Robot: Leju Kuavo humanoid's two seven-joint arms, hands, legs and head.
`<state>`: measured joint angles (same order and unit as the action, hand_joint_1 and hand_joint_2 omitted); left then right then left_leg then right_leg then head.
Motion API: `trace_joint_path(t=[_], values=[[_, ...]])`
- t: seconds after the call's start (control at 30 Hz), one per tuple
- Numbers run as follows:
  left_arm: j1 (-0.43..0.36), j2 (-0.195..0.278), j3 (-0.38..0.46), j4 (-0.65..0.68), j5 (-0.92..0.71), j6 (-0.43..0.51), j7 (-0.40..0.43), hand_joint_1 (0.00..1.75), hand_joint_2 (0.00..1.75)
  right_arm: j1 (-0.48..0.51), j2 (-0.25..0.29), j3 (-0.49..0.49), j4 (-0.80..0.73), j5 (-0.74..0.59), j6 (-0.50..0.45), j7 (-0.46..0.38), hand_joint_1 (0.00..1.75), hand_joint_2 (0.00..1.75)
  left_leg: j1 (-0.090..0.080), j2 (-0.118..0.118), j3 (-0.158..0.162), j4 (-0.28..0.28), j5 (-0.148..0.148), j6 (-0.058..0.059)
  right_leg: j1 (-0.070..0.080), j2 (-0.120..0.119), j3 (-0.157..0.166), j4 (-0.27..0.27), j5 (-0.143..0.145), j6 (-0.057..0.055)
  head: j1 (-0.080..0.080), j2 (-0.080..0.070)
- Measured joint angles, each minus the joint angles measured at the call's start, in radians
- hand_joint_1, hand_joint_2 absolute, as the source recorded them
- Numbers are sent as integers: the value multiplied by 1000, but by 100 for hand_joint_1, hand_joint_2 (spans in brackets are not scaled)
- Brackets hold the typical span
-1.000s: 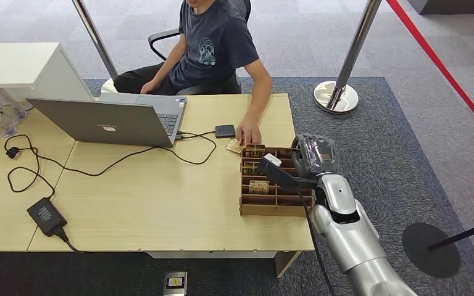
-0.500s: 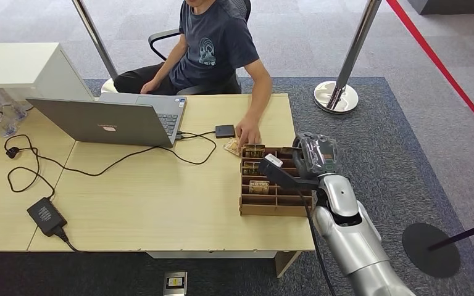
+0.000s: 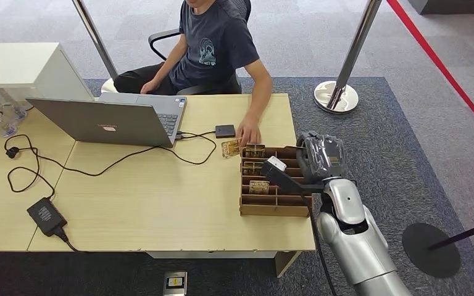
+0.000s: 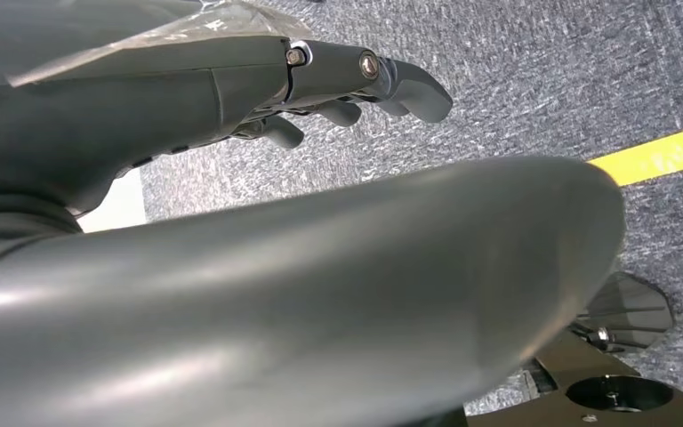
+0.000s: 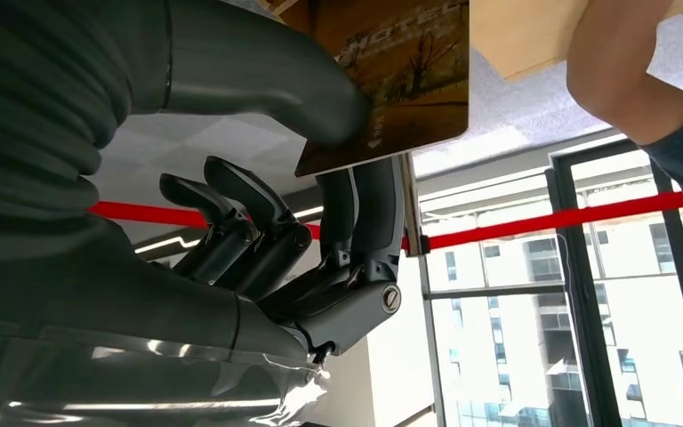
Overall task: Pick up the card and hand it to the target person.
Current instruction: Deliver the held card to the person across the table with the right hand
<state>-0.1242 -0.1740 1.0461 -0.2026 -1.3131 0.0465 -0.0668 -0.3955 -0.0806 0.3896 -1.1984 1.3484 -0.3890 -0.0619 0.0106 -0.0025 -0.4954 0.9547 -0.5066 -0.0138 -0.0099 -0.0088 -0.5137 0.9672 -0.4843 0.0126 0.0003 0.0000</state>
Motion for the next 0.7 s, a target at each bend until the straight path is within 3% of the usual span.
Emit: trace_joint_path(t=[0.33, 0.7], values=[[1, 0, 0, 0, 7, 0, 2, 0, 0, 56, -12, 5, -119, 20, -4, 0, 175, 175, 0, 0, 0, 0, 0, 0, 0, 0, 0, 0, 0, 0, 0, 0], [3, 0, 0, 0, 21, 11, 0, 0, 0, 30, 1, 17, -117, -20, -22, -41, 175, 175, 0, 0, 0, 0, 0, 0, 0, 0, 1, 0, 0, 0, 0, 0]])
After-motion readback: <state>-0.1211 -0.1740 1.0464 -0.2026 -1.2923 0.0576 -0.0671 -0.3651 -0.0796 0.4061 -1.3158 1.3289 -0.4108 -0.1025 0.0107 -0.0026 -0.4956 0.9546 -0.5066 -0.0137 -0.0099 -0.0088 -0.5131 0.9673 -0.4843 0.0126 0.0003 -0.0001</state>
